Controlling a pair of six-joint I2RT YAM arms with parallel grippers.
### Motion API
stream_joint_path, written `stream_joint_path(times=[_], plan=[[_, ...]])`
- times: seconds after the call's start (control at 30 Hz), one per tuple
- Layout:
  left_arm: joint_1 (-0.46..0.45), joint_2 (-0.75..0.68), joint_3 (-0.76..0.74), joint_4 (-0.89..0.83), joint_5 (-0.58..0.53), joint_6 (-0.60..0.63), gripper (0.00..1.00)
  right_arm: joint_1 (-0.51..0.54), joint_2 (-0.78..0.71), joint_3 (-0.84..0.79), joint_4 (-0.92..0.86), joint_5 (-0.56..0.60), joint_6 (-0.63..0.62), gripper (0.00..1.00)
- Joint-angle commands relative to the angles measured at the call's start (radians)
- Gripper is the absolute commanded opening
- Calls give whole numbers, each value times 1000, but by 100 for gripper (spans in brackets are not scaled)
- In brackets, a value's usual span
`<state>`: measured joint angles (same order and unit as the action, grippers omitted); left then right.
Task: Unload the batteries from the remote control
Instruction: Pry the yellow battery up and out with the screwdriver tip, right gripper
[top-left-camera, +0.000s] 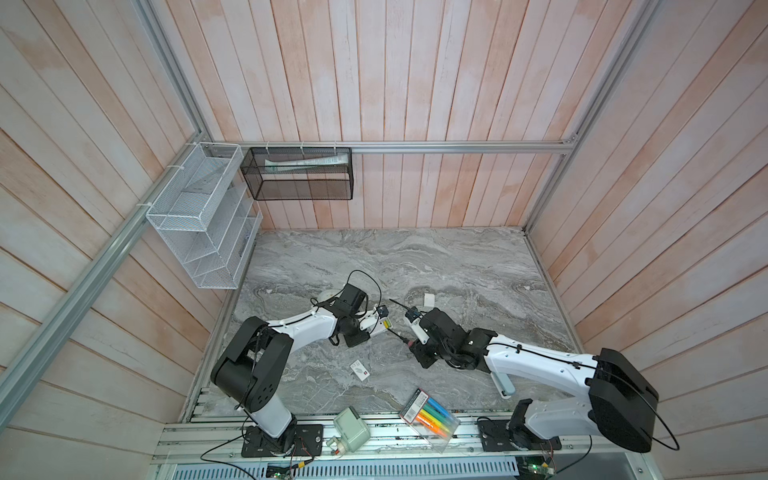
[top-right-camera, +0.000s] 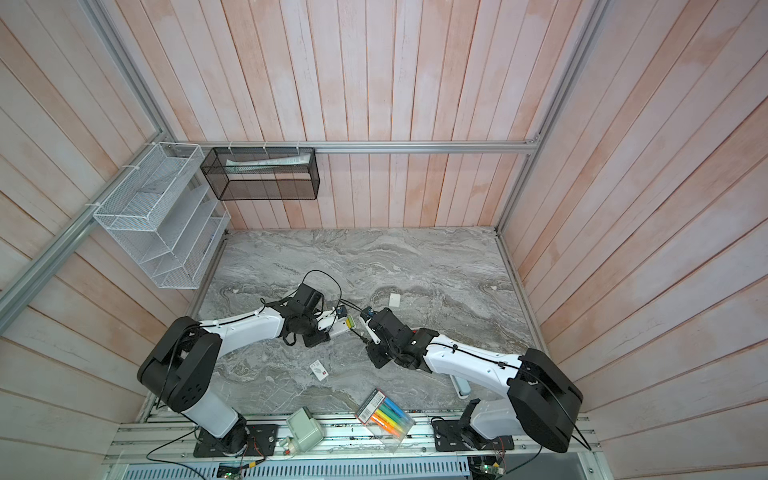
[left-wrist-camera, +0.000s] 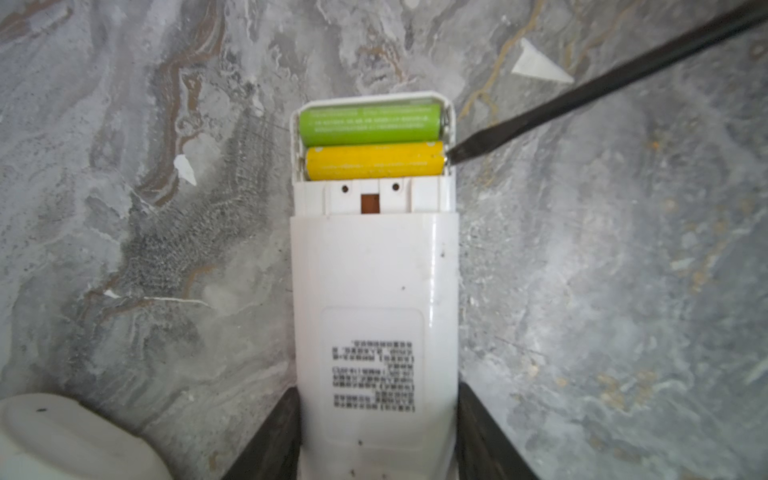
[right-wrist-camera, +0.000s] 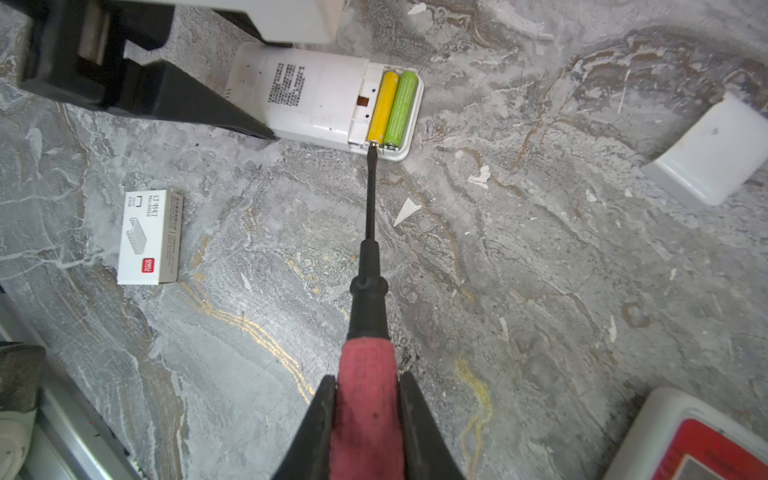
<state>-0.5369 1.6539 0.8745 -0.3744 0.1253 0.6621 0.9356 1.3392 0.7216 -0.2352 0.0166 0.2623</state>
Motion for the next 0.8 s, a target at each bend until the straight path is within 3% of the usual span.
stream_joint_path(times=[0.0, 0.77], plan=[[2, 21, -22, -19, 15, 2, 51, 6, 15, -21, 52, 20, 27, 0], [-52, 56, -20, -40, 51, -12, 49, 41, 13, -313, 492, 122, 160, 0]])
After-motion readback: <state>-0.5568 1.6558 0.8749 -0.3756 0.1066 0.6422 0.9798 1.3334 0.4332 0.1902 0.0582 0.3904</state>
